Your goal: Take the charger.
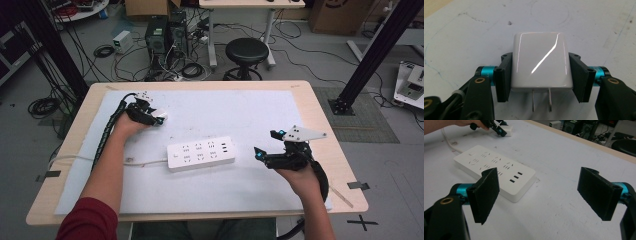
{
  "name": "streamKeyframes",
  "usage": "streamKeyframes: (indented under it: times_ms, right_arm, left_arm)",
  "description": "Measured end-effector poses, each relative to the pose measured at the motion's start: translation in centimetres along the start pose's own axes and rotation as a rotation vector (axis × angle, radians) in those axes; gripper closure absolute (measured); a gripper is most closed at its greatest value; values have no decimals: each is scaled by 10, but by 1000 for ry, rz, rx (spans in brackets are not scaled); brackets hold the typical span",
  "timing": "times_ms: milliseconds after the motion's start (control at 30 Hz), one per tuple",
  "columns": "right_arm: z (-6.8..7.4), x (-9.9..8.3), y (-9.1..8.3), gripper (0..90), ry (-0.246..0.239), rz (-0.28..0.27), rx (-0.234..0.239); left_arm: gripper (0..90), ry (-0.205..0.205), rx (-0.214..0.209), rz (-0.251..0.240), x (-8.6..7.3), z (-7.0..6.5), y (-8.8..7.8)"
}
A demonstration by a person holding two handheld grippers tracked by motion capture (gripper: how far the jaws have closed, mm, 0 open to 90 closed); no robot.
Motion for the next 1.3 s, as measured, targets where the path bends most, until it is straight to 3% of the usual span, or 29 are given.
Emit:
streamKeyframes:
  times_ms: [167, 300, 333, 567, 700, 767, 800, 833, 867, 900, 933, 967, 1067, 1300]
  right_arm:
    - [-1, 0, 0, 181, -2, 0, 5]
    - [-1, 3, -2, 181, -6, 0, 10]
    - [-1, 4, -2, 182, -7, -1, 13]
    - [0, 11, -1, 181, -26, -5, 42]
    - [1, 12, -1, 182, -37, -2, 60]
    - [2, 13, -1, 182, -40, 0, 74]
    - [2, 13, -1, 181, -43, 1, 79]
    - [3, 14, -1, 182, -50, -3, 84]
    - [4, 14, -1, 182, -50, 3, 93]
    - [5, 15, -1, 182, -51, 3, 97]
    - [6, 15, 0, 181, -55, 6, 96]
    - [8, 16, 0, 181, -61, 2, 104]
    - [13, 16, 2, 181, -64, 7, 114]
    - [19, 14, 8, 182, -63, 14, 122]
  left_arm:
    - [425, 8, 10, 8, 2, -3, -2]
    - [425, 31, 18, -11, 8, -9, -15]
    - [425, 54, 21, -30, 12, -16, -26]
    - [425, 100, 21, -72, 17, -37, -60]
    - [425, 111, 25, -110, 17, -55, -86]
    - [425, 138, 25, -127, 16, -70, -104]
    - [425, 138, 25, -127, 16, -70, -104]
    - [425, 147, 20, -150, 15, -83, -115]
    - [425, 147, 20, -150, 15, -83, -115]
    - [425, 155, 17, -158, 14, -92, -121]
    - [425, 185, 17, -149, 12, -103, -128]
    - [425, 185, 17, -149, 12, -103, -128]
    - [425, 237, -7, -159, 8, -127, -137]
    - [425, 278, -31, -170, 2, -150, -142]
Point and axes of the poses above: each handheld gripper's, and its own axes: y roughly forward along the jaws, x roughly out of its top, z roughly to its left, the point moved 6 cm from there along y, roughly forward along the jaws, and after that the axes turned 5 degrees about -x, right-handed, at the moved point
